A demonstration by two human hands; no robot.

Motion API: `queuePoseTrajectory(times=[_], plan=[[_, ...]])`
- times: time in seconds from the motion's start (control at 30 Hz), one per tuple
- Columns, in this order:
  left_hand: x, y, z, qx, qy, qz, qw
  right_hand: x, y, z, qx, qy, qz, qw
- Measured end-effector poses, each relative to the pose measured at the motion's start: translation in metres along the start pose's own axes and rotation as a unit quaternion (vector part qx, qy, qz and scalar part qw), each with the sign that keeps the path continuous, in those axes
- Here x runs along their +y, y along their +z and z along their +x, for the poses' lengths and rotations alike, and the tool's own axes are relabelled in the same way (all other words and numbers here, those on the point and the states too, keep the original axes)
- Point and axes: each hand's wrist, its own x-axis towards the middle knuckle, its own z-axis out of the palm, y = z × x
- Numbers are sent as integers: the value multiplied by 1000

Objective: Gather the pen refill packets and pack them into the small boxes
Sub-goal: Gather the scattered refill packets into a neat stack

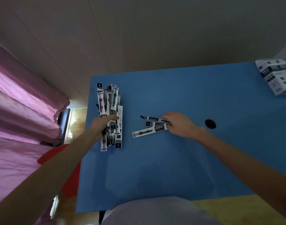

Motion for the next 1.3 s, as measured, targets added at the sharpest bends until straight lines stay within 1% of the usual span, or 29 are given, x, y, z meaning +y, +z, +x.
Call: queuePoseTrajectory(times=[0.1, 0.23, 0.43, 0.5, 0.63, 0.7, 0.83, 0.9, 1.03, 1.2, 1.3], plan=[[-2, 4, 1, -7, -11, -17, 1000, -8, 1, -3, 12, 26, -11, 1000], [0, 11, -1, 3, -8, -45, 999, -22, 11, 0, -4, -16, -112, 994], [0, 18, -5, 18, -7, -66, 998, -29, 11, 7, 5, -35, -71, 997], [0, 21, -5, 17, -10, -73, 997, -29, 8, 9, 5, -40, -89, 995], [2, 22, -9, 16, -6, -88, 996, -33, 9, 11, 9, -63, -168, 984], [3, 23, -14, 19, -3, -97, 995, -33, 12, 9, 17, -63, -181, 981], [2, 27, -20, 32, 6, -93, 995, -26, 13, 7, 39, -39, -170, 984], [1, 30, -21, 30, 7, -101, 994, -23, 12, 6, 39, -18, -159, 986], [-1, 34, -20, 27, 17, -106, 994, -20, 16, 7, 69, 18, -122, 990], [-1, 39, -21, 18, 14, -90, 996, -15, 18, 5, 113, 87, 16, 990], [1, 42, -23, 14, 5, -86, 996, -15, 12, 2, 90, 105, 59, 989]])
